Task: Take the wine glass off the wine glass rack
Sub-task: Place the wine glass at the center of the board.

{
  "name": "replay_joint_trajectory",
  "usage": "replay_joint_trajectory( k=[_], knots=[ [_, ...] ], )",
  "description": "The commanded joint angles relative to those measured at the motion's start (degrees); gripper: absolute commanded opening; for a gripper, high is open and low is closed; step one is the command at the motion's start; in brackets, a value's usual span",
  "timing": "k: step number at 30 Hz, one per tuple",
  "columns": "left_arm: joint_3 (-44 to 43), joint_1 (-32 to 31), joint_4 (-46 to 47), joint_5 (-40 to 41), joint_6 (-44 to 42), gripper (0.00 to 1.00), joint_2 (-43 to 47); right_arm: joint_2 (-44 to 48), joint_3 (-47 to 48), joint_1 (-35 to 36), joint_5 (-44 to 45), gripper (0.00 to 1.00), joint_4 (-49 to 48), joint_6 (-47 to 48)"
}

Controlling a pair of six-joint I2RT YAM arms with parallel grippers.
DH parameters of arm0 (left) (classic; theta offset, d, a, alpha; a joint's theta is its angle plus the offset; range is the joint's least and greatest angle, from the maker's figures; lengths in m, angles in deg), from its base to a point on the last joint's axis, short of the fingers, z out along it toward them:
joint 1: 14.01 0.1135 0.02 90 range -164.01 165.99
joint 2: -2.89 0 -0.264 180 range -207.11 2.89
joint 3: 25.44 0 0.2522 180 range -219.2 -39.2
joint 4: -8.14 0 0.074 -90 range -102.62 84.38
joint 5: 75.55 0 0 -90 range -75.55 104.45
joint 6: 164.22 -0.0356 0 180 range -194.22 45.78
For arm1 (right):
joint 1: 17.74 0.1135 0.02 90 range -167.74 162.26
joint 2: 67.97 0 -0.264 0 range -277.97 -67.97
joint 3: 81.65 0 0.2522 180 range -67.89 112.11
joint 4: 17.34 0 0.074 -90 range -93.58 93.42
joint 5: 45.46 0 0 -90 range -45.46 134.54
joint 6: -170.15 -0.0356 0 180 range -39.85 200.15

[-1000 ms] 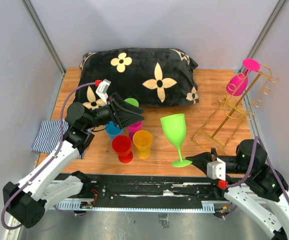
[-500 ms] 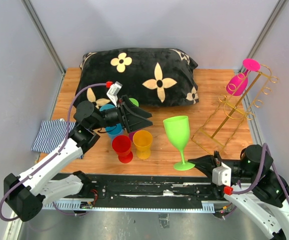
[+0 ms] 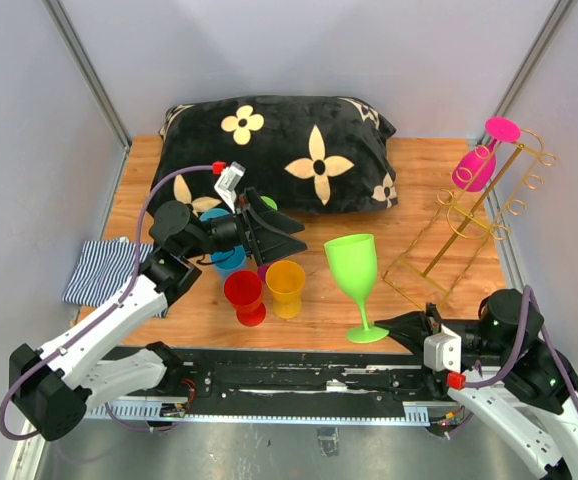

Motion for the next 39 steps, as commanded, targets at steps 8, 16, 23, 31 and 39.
replay_joint_trajectory(
  k=[8, 16, 23, 31, 39],
  knots=[
    [-8.06, -3.73, -2.40, -0.71, -6.85, 0.87, -2.37, -3.17, -3.07, 1.13, -7.20, 0.01, -3.34, -0.71],
    [-13.28, -6.80, -9.40, -6.83, -13.48, 0.83, -7.48, -4.33, -2.47, 1.08, -9.52, 0.01, -3.11, -0.62],
    [-14.71, -12.95, -16.64, -11.76, -21.89, 0.65, -9.24, -3.50, -2.84, 1.12, -7.19, 0.01, -3.14, 0.14],
    [-13.82, -14.97, -13.87, -12.11, -24.27, 0.01, -6.68, -2.43, -3.02, 1.14, -4.04, 0.13, -1.87, 0.12],
    [-15.58, -14.97, -22.62, 7.49, -27.21, 0.00, -6.15, 2.96, -2.72, 1.11, 4.38, 0.65, -2.62, -0.90]
  ],
)
